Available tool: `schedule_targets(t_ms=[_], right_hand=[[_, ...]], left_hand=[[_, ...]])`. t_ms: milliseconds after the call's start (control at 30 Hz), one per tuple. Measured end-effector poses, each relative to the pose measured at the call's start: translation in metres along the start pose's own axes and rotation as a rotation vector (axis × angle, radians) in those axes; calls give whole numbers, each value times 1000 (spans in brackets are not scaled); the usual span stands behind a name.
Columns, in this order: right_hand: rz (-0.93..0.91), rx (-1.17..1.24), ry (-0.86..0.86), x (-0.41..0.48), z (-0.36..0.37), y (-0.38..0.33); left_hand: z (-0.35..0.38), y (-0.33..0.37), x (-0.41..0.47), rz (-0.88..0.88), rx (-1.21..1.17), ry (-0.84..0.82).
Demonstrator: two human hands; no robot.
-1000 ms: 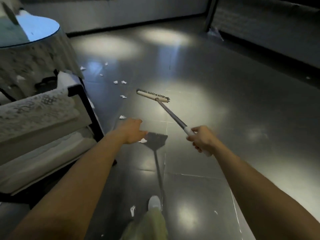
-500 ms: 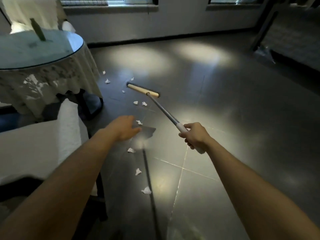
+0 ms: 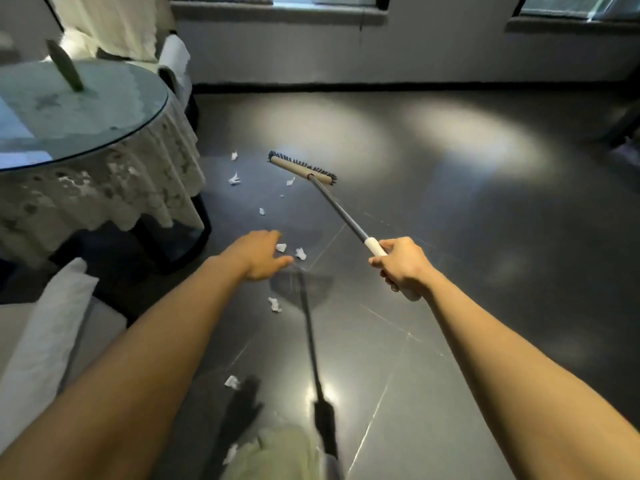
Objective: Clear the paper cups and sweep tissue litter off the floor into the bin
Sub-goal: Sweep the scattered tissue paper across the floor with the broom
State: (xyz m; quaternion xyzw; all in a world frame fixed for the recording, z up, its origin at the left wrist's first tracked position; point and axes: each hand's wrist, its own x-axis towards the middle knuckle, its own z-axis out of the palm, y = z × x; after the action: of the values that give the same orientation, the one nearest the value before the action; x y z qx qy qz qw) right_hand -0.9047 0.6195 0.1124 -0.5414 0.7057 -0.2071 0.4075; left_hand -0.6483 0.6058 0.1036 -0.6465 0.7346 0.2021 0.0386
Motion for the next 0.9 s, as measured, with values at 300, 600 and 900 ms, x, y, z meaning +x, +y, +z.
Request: schedule_targets(t_ms=[300,600,900], right_hand=[[-57,-68,-133,295,-33,-75],[-75,-30,-263,560,-60,-190],[-180,-137,-362,840,-56,-294]], left_hand=[[-67,-35,261,-152,-19,9],[-188,-76,502,-279,-69,86],[-225,-122,732,-469,-268,180]])
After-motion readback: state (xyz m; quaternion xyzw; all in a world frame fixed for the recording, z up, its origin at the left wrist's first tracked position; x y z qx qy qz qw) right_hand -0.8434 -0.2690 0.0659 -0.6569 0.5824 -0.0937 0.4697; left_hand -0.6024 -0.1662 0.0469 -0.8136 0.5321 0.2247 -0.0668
